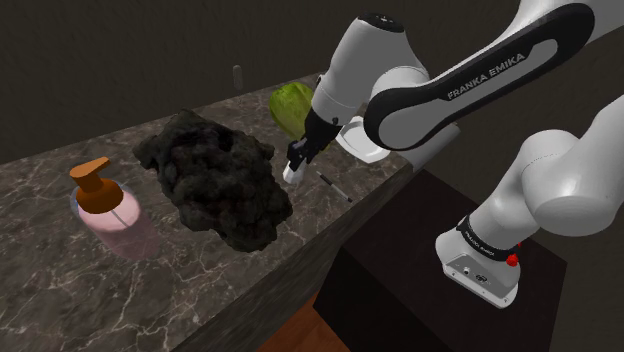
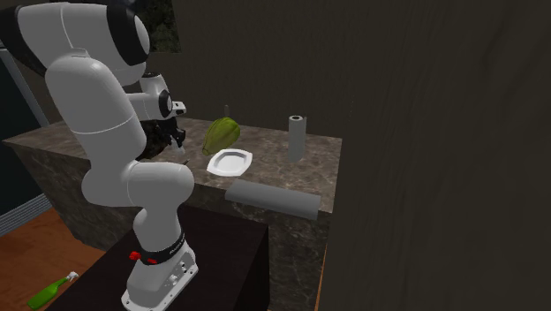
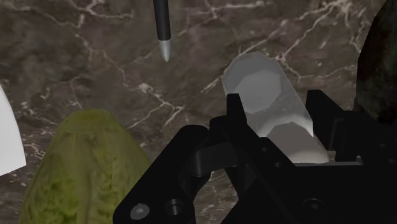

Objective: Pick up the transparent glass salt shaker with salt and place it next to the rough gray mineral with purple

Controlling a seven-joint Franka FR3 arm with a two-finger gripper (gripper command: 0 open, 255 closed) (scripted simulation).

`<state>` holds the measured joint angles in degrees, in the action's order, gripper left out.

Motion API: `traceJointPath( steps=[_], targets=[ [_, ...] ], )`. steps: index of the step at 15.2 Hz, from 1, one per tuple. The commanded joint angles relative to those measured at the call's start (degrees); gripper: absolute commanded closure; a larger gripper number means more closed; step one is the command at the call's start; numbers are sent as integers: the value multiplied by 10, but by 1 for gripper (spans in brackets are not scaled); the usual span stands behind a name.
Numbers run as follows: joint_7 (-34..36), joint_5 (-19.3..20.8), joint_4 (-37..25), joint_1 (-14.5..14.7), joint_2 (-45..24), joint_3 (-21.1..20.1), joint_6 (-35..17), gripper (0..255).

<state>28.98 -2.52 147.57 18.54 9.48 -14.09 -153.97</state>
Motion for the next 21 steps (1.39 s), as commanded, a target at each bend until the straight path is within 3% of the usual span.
traceJointPath(
  steps=[1,5,6,11,15,21],
  targets=[
    [0,0,0,0,-1,0,-1,255],
    [0,0,0,0,-1,0,-1,255],
    [0,0,0,0,-1,0,-1,0],
    [0,0,0,0,-1,0,-1,0],
    [-17,-23,-5,10,77,10,81,0],
    [-17,-23,-5,10,77,10,81,0]
  ],
)
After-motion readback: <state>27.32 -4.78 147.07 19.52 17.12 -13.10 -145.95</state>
